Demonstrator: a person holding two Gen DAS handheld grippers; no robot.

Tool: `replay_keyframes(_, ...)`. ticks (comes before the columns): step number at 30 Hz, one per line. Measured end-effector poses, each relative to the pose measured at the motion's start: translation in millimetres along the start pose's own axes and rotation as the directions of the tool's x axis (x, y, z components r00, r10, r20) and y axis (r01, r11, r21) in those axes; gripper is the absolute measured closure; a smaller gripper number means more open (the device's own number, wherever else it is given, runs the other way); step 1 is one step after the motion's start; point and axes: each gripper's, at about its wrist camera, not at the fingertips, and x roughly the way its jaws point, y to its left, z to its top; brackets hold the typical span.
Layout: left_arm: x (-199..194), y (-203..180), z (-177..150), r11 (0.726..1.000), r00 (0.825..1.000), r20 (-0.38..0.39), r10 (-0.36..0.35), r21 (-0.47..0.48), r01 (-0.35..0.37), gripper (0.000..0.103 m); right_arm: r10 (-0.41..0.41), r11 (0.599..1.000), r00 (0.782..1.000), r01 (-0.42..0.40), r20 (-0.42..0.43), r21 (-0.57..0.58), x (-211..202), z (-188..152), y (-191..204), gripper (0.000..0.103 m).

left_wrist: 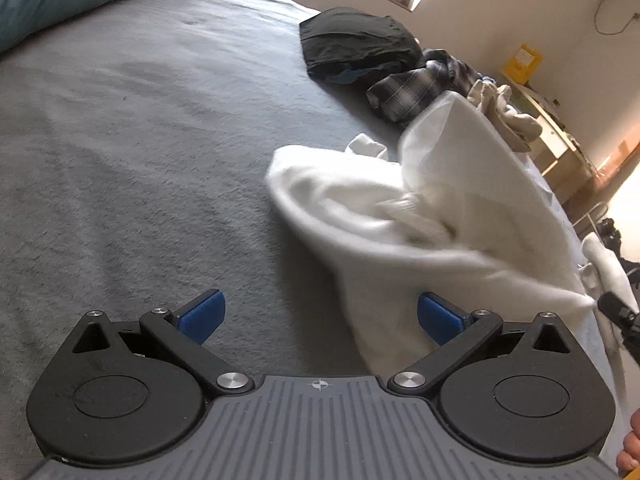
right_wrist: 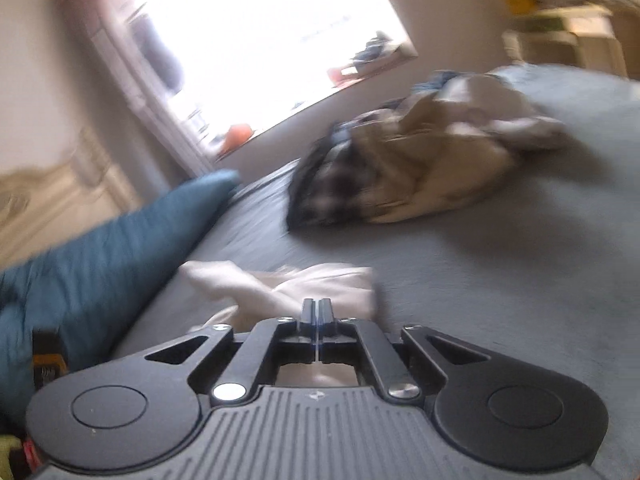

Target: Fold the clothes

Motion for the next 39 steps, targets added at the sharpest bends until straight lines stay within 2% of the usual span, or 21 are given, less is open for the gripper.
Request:
replay_keyframes(2,5,-4,1,1.000,1.000,-0.007,-0.005,0.008,0.005,0.000,-0.048,0.993,0.999,0.050,-0.016,0.104,-6,-3,-28,0.103)
replay_keyframes(6,20,-10,2,1.000,1.000,-0.021,0.006,0.011,-0.006,0.000,-0.038,0.995,0.998,0.041,-0.040,0.092,-11,-13,-35,0.102)
replay_keyframes(9,27,-13,4,1.000,1.000,-0.024,0.015,0.014,-0.015,0.000,0.059,0.995,0.996,-0.065,-0.072,-0.079,-9,-21,-2,0.095)
replay_keyframes(10,28,-15,5,1.000,1.000,-0.025,0.017,0.014,-0.017,0.000,0.084,0.984,0.991,-0.099,-0.103,-0.149,-3,-24,13,0.072)
replay_keyframes(11,28,-16,6,1.000,1.000,-0.023,0.017,0.015,-0.017,0.000,0.096,0.969,0.988,-0.121,-0.123,-0.215,3,-28,25,0.041)
replay_keyframes(12,27,-17,6,1.000,1.000,-0.022,0.018,0.020,-0.017,0.000,0.105,0.950,0.985,-0.140,-0.139,-0.279,8,-31,37,0.031)
replay_keyframes(13,27,-19,7,1.000,1.000,-0.020,0.018,0.024,-0.017,0.000,0.115,0.923,0.983,-0.160,-0.145,-0.351,14,-36,48,0.026)
replay_keyframes(16,27,-21,8,0.999,1.000,-0.017,0.022,0.039,-0.022,0.000,0.129,0.817,0.980,-0.192,-0.153,-0.544,37,-49,79,0.024)
replay_keyframes(18,27,-23,9,0.999,1.000,-0.017,0.020,0.042,-0.019,0.000,0.098,0.759,0.984,-0.170,-0.149,-0.628,58,-56,95,0.024)
replay_keyframes(20,28,-24,10,0.999,1.000,-0.017,0.014,0.041,-0.013,0.000,0.098,0.752,0.980,-0.188,-0.175,-0.631,77,-56,103,0.026)
replay_keyframes(21,28,-25,11,0.999,1.000,-0.014,0.009,0.040,-0.009,0.000,0.108,0.758,0.975,-0.206,-0.192,-0.618,85,-55,106,0.033)
replay_keyframes(22,27,-25,11,0.999,1.000,-0.011,0.004,0.038,-0.003,0.000,0.109,0.775,0.974,-0.207,-0.197,-0.597,89,-53,105,0.068)
replay_keyframes(23,26,-25,12,0.999,1.000,-0.006,-0.009,0.033,0.009,0.000,0.106,0.795,0.975,-0.202,-0.197,-0.572,92,-49,104,0.078)
replay_keyframes(24,24,-26,13,0.999,1.000,-0.001,-0.022,0.028,0.022,0.000,0.103,0.814,0.975,-0.197,-0.197,-0.546,95,-45,102,0.080)
replay_keyframes(27,26,-24,12,0.999,0.999,-0.008,-0.033,0.020,0.033,0.000,0.105,0.923,0.984,-0.149,-0.141,-0.354,85,-25,74,0.083)
replay_keyframes(30,29,-22,11,0.999,0.999,-0.016,-0.044,0.012,0.044,0.000,0.055,0.984,0.995,-0.069,-0.088,-0.164,68,-14,35,0.084)
replay_keyframes(34,32,-20,9,0.998,0.998,-0.026,-0.059,0.001,0.059,0.000,-0.056,0.998,0.998,0.055,-0.036,-0.007,43,-12,-8,0.084)
replay_keyframes(37,34,-19,8,0.998,0.997,-0.033,-0.070,-0.007,0.070,0.000,-0.151,0.985,0.989,0.151,-0.004,0.090,21,-17,-36,0.084)
replay_keyframes(39,36,-19,6,0.998,0.997,-0.039,-0.068,0.000,0.068,0.000,-0.205,0.964,0.979,0.204,-0.012,0.173,7,-25,-55,0.084)
